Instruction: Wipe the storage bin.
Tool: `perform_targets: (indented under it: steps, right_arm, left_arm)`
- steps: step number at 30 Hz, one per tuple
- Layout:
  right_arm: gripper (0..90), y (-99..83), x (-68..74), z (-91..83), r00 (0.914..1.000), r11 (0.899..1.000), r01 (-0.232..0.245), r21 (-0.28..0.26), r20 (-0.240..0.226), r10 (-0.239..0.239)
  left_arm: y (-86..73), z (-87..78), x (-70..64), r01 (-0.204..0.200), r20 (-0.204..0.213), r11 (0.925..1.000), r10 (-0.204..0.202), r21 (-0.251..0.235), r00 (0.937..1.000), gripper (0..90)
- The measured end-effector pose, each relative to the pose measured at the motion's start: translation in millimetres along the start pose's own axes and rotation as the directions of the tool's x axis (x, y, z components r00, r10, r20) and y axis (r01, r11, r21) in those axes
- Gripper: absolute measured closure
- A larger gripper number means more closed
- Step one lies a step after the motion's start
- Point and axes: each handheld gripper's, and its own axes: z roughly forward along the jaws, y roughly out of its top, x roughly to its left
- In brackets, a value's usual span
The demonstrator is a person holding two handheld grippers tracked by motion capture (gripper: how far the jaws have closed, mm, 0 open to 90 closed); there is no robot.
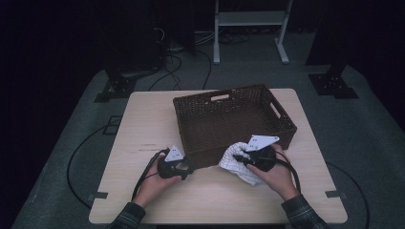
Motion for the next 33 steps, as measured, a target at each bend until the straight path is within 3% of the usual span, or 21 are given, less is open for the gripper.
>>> perform_targets:
  steps: [8, 33]
  right_arm:
    - [76.6, 10.5, -4.1, -17.8, 0.9995, 0.998, -0.007, -0.061, 0.031, 0.009]
    - [76.8, -6.8, 4.1, 37.1, 0.9986, 0.998, -0.011, 0.07, -0.051, 0.014]
  left_arm:
    - [0.0, -0.4, 0.2, -0.002, 0.002, 1.0, 0.002, 0.006, 1.0, 42.3]
    - [0.0, 0.2, -0.2, -0.002, -0.001, 1.0, 0.002, -0.002, 1.0, 42.3]
